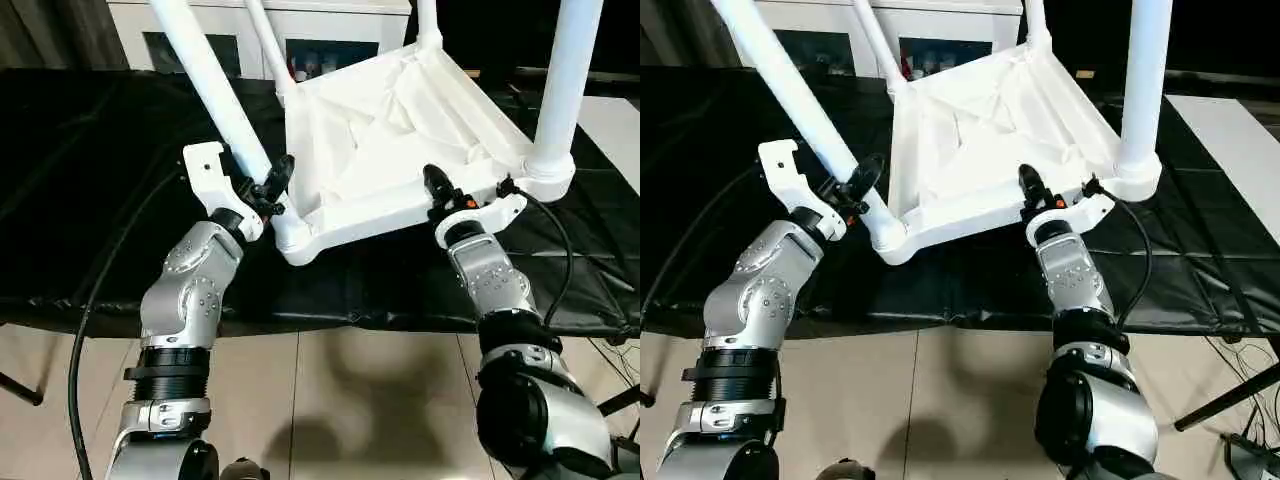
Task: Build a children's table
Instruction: Flip table
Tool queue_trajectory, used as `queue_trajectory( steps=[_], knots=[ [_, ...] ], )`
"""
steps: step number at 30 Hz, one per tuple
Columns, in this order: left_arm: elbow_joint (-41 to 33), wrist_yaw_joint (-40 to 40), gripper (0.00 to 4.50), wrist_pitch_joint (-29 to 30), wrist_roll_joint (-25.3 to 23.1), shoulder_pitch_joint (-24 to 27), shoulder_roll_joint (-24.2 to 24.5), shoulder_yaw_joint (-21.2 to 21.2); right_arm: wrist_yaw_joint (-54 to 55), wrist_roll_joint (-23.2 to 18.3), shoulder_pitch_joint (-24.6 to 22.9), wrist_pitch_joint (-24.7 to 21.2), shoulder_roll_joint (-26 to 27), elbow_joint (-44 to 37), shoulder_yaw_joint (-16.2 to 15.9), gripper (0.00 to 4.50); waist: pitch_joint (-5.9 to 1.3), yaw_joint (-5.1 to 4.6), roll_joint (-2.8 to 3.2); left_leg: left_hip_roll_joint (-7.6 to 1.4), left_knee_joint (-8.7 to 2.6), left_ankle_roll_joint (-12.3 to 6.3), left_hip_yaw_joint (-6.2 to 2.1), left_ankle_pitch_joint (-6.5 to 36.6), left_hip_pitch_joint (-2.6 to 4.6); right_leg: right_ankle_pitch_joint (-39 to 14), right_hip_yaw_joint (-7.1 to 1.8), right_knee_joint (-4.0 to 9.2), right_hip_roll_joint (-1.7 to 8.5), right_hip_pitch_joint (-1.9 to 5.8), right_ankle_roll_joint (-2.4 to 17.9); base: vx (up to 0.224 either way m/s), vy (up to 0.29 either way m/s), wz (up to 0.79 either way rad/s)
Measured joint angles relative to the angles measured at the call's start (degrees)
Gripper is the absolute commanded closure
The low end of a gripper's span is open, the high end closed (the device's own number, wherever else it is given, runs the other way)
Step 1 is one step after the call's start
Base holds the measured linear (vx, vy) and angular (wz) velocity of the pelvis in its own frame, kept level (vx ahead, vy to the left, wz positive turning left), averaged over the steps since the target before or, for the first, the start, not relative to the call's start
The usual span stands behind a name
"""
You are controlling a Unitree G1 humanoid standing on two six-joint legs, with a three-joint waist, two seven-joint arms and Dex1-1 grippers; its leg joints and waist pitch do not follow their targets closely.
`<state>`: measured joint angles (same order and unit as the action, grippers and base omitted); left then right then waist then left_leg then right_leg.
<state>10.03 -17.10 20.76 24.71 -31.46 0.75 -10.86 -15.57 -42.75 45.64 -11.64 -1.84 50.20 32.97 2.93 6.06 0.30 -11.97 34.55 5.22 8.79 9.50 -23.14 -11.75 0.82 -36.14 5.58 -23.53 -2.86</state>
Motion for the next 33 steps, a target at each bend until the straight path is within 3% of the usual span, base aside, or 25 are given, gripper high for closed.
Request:
queue_trajectory(
  steps=[8, 13, 17, 22, 28, 33],
  knots=[
    [-0.35, 1.18, 0.87, -0.81, 0.2, -0.25, 0.02, -0.87, 0.12, 1.06, 0.04, 2.17, -0.25, 0.06, -0.91, 2.4, 0.0, -0.22, 0.01, 0.0, 0.0, -0.05, 0.02, -0.03, -0.01, 0.02, 0.02, -0.03, 0.02, -0.03, 0.03, 0.0, 0.0, 0.0],
    [1.41, 6.27, 0.5, -5.64, -1.21, -1.99, 0.34, -3.95, 1.7, 8.4, 2.36, 6.93, -3.31, -0.82, -5.96, 2.4, 0.03, 0.0, 0.1, 0.01, -0.01, -0.12, 0.17, -0.24, -0.05, 0.1, 0.07, -0.05, 0.19, -0.01, 0.03, 0.0, 0.0, 0.0],
    [2.39, 10.63, 0.5, -8.56, -3.29, -2.92, 2.07, -6.33, 6.39, 15.53, 4.87, 10.05, -7.09, -4.39, -9.29, 2.4, 0.01, 0.73, 0.06, 0.01, -0.01, -0.02, 0.32, -0.25, -0.04, 0.15, 0.11, 0.02, 0.31, 0.18, -0.02, 0.0, 0.0, 0.0],
    [4.91, 15.04, 0.49, -9.98, -5.37, -3.77, 3.07, -6.78, 9.76, 18.12, 5.62, 11.15, -7.42, -5.14, -10.36, 2.46, 0.0, 0.23, -0.02, 0.06, 0.02, -0.18, 0.91, -0.35, -0.02, 0.33, 0.05, 0.05, 0.71, 0.2, -0.31, 0.0, 0.0, 0.0],
    [7.36, 17.94, 0.49, -12.86, -8.01, -4.12, 5.79, -7.0, 11.41, 20.15, 6.08, 9.88, -8.43, -6.84, -13.28, 2.46, 0.0, -0.45, -0.03, 0.05, 0.02, -0.23, 0.96, -0.41, -0.03, 0.48, 0.06, 0.06, 0.74, 0.17, -0.46, 0.0, 0.0, 0.0],
    [9.18, 21.24, 0.49, -14.7, -9.92, -3.26, 10.16, -10.87, 9.86, 24.09, 6.82, 5.32, -14.02, -9.18, -16.73, 2.46, 0.03, -0.37, -0.07, 0.06, 0.04, -0.24, 0.96, -0.43, -0.1, 0.48, 0.05, 0.1, 0.74, 0.17, -0.46, 0.0, 0.0, 0.0]
  ],
)
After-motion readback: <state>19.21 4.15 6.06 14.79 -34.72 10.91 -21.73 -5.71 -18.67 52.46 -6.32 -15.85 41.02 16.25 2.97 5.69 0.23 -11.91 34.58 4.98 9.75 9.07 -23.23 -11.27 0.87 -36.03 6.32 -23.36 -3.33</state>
